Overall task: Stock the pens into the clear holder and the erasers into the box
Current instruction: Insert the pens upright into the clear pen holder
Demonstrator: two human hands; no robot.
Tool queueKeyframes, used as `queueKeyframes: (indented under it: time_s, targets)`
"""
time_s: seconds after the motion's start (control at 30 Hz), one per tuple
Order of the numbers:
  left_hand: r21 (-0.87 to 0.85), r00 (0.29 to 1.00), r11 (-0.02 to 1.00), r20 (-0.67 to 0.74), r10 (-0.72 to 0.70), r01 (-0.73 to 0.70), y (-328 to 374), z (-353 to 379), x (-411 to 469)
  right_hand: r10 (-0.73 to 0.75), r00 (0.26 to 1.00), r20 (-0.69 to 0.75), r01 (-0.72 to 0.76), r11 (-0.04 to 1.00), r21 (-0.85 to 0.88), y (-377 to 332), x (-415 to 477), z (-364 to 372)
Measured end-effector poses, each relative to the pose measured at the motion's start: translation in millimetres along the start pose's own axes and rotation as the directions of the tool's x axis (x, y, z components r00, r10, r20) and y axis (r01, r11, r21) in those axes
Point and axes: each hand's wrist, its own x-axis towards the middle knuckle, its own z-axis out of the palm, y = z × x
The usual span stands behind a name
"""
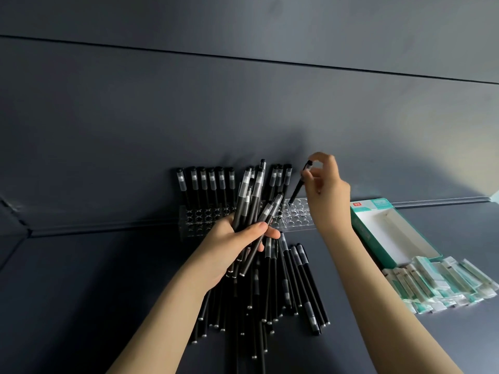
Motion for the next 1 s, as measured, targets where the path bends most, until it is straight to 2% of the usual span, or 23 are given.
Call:
queueKeyframes:
  time_s: [0.13, 0.33, 0.4, 0.43, 0.5, 0.6, 0.73, 0.83, 0.9, 1.0]
  targets:
    - [-0.042, 1.0, 0.999, -0.011, 0.016, -0.017, 2, 0, -2, 0.0, 0.998, 0.062, 0.005, 0.997, -0.08, 5, -2, 6]
    - [-0.081, 0.998, 0.996, -0.065, 0.019, -0.024, 0, 2, -2, -0.026, 1.0, 0.003, 0.026, 1.0, -0.012, 1, -10, 0]
    - [-0.103, 0.993, 0.995, -0.115, -0.003, -0.009, 0, 3, 0, 0.045, 0.999, -0.012, -0.044, 0.996, 0.077, -10, -20, -4]
    - [-0.107, 0.991, 0.994, -0.136, -0.013, -0.002, 0, 3, 0, 0.107, 0.994, 0.024, -0.109, 0.984, 0.137, -16, -26, -6]
    - [-0.108, 0.987, 0.994, -0.157, -0.021, 0.004, -1, 4, 0, 0.231, 0.955, 0.184, -0.274, 0.925, 0.262, -26, -36, -9]
    - [-0.109, 0.987, 0.994, -0.162, -0.022, 0.005, -2, 7, -2, 0.327, 0.844, 0.425, -0.512, 0.729, 0.455, -35, -48, -11]
    - [-0.091, 0.988, 0.995, -0.148, -0.041, 0.028, -1, 11, -5, 0.329, 0.803, 0.497, -0.592, 0.542, 0.597, -39, -53, -13]
    - [-0.077, 0.986, 0.997, -0.166, -0.031, 0.019, 0, 11, -5, 0.359, 0.814, 0.457, -0.58, 0.459, 0.673, -38, -51, -17]
    - [-0.086, 0.985, 0.996, -0.174, -0.015, 0.0, 1, 9, -4, 0.445, 0.833, 0.329, -0.52, 0.428, 0.739, -32, -45, -22]
    - [-0.099, 0.984, 0.995, -0.18, -0.007, -0.011, 1, 5, -5, 0.599, 0.798, 0.061, -0.376, 0.416, 0.828, -13, -31, -36]
